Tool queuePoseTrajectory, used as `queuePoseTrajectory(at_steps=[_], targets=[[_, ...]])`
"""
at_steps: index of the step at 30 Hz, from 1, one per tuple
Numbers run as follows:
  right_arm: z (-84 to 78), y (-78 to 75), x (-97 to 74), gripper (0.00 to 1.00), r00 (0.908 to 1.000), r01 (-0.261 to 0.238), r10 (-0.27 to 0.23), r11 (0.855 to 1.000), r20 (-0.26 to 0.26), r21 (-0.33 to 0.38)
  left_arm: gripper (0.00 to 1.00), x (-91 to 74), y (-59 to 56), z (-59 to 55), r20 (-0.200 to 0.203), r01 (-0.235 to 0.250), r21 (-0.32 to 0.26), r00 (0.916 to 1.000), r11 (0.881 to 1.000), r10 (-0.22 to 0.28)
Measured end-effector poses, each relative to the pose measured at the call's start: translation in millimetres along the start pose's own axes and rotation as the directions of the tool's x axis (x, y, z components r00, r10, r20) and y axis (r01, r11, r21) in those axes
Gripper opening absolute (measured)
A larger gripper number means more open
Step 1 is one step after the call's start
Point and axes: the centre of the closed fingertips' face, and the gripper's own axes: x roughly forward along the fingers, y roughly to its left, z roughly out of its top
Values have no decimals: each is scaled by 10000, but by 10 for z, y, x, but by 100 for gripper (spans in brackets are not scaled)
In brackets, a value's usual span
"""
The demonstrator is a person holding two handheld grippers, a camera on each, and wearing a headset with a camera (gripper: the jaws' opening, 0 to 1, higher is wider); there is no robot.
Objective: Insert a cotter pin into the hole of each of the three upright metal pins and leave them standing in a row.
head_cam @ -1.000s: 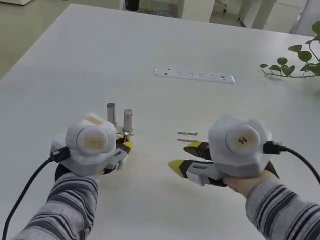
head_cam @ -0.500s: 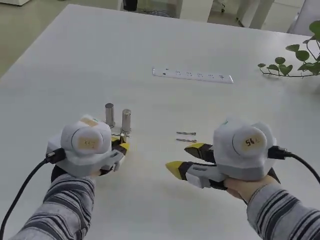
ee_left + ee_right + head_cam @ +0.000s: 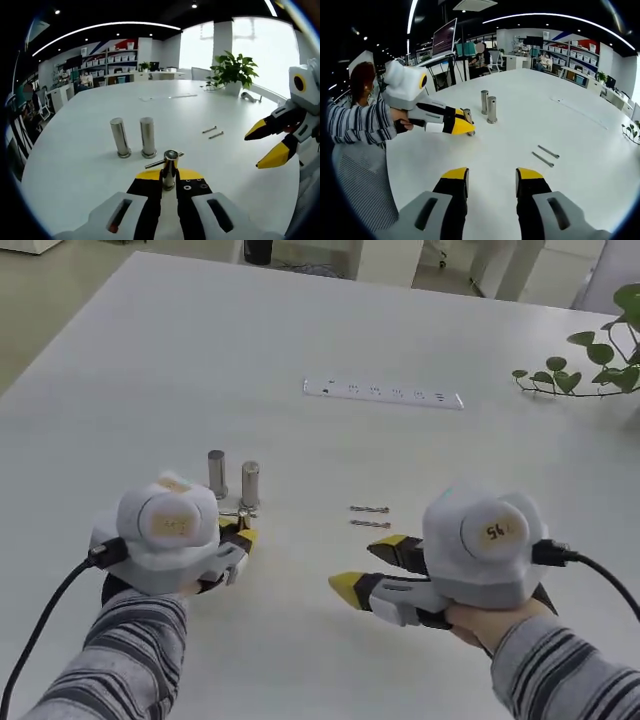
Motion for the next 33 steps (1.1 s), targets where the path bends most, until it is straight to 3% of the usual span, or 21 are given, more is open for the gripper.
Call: queuePoseTrajectory(at_steps=[10,12,15,18,26,33], targets=[[-21,4,-27,34,10000,32,-33,9998,49,187,22,-24,32,-24,-87,-17,-245,10000,9997,15],[-1,-7,-40,35,9999,46,-49,9997,132,231,28,-33,21,-18,-108,50,-206,9999,9998,-52],[48,-42,-56,35,9994,70,-81,9994,336,348,40,-89,-32,41,114,340,-739,9994,9967,-332],[92,-72,-57,35,9987,83,-105,9990,489,441,49,-156,-17,75,166,177,-556,9997,9983,-168],[358,-181,-21,36,9940,-14,-67,9973,1096,736,61,-281,10,163,366,142,-339,9992,9993,-129],[642,-265,120,37,9879,-354,229,9962,1532,791,70,-447,-11,205,351,69,-247,9994,9997,-60]])
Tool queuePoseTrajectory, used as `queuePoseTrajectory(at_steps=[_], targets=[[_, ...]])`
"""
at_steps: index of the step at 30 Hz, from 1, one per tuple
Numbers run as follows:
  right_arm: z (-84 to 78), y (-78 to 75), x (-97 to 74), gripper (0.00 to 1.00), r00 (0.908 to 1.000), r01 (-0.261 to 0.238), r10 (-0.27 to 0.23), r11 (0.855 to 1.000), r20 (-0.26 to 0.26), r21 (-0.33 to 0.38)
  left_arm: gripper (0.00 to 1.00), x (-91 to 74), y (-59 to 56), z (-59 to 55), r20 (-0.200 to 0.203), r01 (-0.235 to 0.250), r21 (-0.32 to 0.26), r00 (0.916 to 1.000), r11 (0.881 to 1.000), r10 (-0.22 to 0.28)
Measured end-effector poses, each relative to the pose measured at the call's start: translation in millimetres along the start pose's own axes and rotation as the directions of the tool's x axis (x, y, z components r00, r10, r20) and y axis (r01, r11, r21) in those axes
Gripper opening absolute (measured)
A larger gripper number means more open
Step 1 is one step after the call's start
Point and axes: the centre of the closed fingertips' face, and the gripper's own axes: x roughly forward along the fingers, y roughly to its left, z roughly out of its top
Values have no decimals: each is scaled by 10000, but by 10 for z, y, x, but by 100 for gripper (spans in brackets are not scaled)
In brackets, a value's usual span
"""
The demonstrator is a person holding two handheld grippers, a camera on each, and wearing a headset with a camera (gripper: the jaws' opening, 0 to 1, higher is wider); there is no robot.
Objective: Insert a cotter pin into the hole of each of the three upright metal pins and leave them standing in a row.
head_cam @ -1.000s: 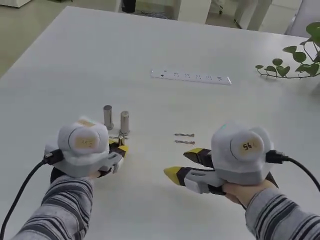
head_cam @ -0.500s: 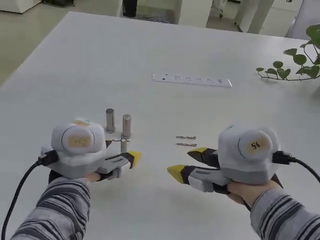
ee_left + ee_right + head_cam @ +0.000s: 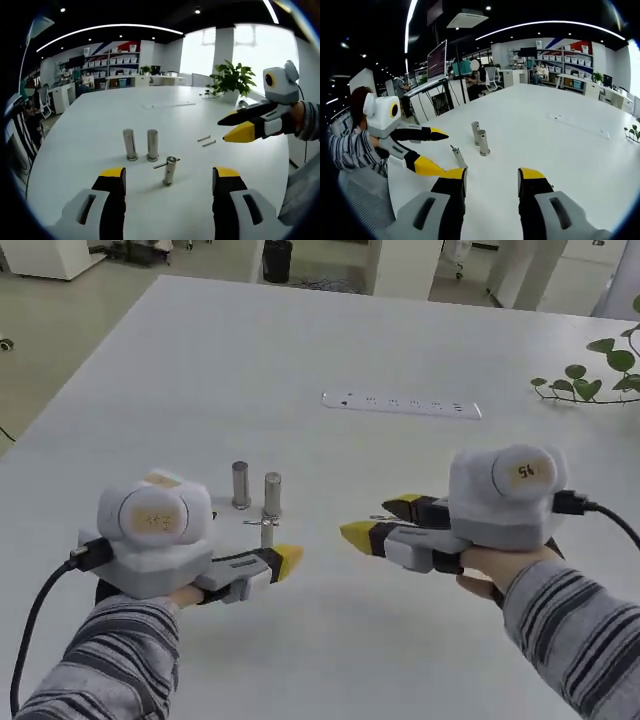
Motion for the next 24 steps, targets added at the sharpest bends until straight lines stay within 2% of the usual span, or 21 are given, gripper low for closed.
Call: queuePoseTrajectory(at_steps=[5,8,11,14,18,24], targets=[[156,44,183,37,9993,-360,361,9988,8,-330,77,-113,6,12,96,-83,-110,9999,9999,84],[221,-6,305,38,9988,-498,499,9980,25,-394,81,-177,-36,16,130,-102,-98,9999,9999,104],[270,57,418,37,9977,-671,675,9970,99,-373,84,-225,-79,20,126,-90,81,9999,9999,89],[287,112,541,37,9966,-820,822,9963,53,-271,87,-258,-112,52,385,-16,-18,9993,10000,16],[290,202,711,35,9946,-1040,1040,9945,-5,-122,90,-288,-146,52,498,66,-151,9987,9999,-59],[286,299,935,31,9913,-1313,1311,9911,-124,-207,96,-295,-138,-3,330,-58,-53,9994,10000,59]])
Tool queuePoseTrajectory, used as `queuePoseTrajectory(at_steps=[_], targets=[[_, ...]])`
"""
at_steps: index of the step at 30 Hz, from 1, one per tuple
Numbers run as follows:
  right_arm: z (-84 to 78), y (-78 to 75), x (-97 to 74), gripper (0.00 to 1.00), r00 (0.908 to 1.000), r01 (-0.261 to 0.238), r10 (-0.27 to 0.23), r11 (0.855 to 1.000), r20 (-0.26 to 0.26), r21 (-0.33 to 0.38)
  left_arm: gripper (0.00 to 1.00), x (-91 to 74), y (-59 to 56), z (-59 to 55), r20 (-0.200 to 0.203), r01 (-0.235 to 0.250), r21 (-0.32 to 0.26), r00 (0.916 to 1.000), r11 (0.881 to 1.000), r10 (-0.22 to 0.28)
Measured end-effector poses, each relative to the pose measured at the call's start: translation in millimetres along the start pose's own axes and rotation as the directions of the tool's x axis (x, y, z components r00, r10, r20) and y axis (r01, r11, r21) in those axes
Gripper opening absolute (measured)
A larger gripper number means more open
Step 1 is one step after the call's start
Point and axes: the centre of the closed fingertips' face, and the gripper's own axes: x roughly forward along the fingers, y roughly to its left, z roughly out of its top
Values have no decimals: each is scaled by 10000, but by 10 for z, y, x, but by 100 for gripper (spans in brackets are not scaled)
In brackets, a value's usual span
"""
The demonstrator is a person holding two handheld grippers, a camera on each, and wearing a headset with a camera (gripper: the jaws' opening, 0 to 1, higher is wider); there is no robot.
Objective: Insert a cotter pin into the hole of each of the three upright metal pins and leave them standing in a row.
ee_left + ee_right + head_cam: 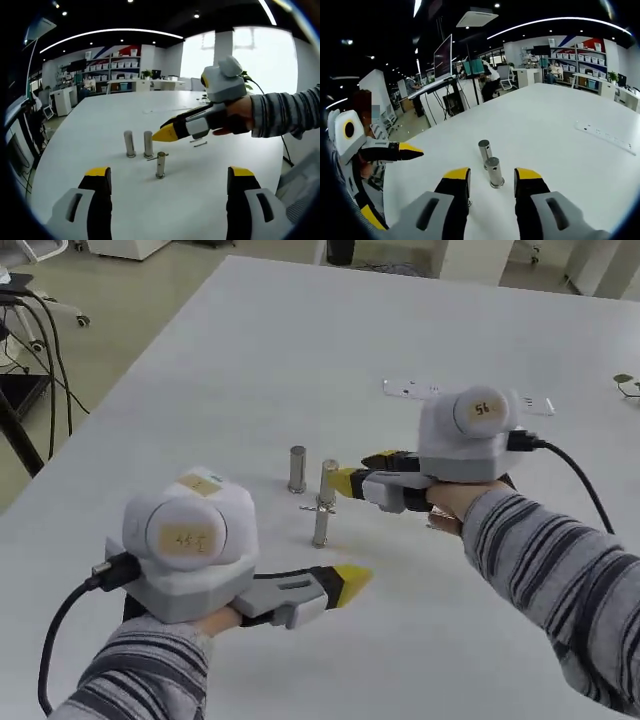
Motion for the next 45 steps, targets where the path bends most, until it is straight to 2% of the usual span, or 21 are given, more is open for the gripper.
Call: queuePoseTrajectory(at_steps=[8,12,16,19,23,25,29,35,41,45], targets=[[-20,-11,239,21,9997,-93,84,9990,-210,-433,98,18,14,11,35,-98,232,9999,9997,98],[-59,-13,309,17,9992,-160,137,9979,-366,-625,98,25,14,-30,-192,-42,244,9998,9997,47],[-62,-21,323,11,9994,-159,133,9964,-324,-835,98,36,10,-43,-321,-45,281,9995,9996,54],[-60,-9,316,10,9994,-202,174,9950,-297,-976,98,36,6,-40,-309,-30,262,9995,9997,38],[-70,-14,280,9,9983,-128,32,9865,-586,-1635,98,41,0,-81,-531,2,285,9986,9996,13],[-75,-30,286,9,9976,-186,73,9862,-693,-1645,98,44,-4,-85,-565,-40,494,9984,9988,67],[-111,-79,184,8,9957,-196,16,9808,-922,-1940,98,49,-28,-73,-576,14,710,9983,9975,27],[-128,-102,-32,8,9955,-349,141,9741,-939,-2232,98,51,-40,-42,-440,89,781,9990,9969,-55],[-231,-51,-260,8,9926,-610,320,9656,-1172,-2528,98,54,-74,-27,-396,201,839,9991,9963,-168],[-337,37,-403,8,9896,-900,556,9590,-1330,-2689,97,53,-96,-22,-389,282,967,9989,9949,-246]])
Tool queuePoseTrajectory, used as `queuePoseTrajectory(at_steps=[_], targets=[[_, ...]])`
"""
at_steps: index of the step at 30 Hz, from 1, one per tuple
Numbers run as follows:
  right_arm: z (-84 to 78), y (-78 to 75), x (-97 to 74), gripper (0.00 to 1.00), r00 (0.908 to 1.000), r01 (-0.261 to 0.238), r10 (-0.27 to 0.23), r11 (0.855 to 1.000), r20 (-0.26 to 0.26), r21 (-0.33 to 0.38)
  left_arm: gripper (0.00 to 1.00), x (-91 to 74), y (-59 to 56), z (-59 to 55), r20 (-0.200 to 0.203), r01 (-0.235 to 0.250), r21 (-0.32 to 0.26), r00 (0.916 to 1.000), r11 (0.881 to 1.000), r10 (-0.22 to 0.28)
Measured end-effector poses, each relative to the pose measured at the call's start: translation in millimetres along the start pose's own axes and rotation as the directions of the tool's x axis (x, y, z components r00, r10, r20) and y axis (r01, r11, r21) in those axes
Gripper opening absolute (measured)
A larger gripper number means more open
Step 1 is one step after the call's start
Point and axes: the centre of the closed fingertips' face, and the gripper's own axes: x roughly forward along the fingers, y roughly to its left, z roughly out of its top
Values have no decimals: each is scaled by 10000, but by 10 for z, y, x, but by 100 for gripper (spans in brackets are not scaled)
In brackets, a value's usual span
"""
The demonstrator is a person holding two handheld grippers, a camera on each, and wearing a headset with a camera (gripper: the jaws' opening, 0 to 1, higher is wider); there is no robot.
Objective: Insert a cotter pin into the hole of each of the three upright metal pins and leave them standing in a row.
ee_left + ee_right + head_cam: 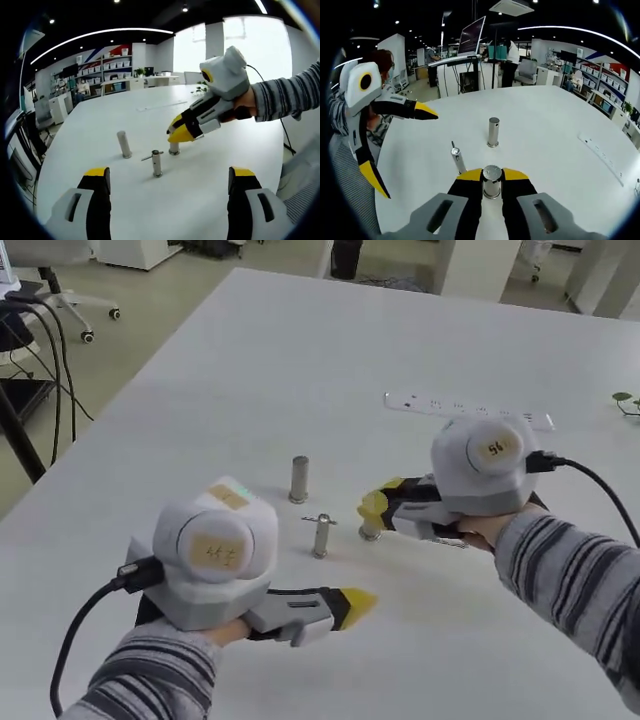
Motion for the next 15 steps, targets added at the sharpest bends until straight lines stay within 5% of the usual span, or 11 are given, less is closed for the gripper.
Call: queuePoseTrajectory(at_steps=[15], targets=[[-319,280,-170,8,9952,-879,862,9955,-455,-352,97,22,-62,-4,-23,278,146,9996,9995,-277]])
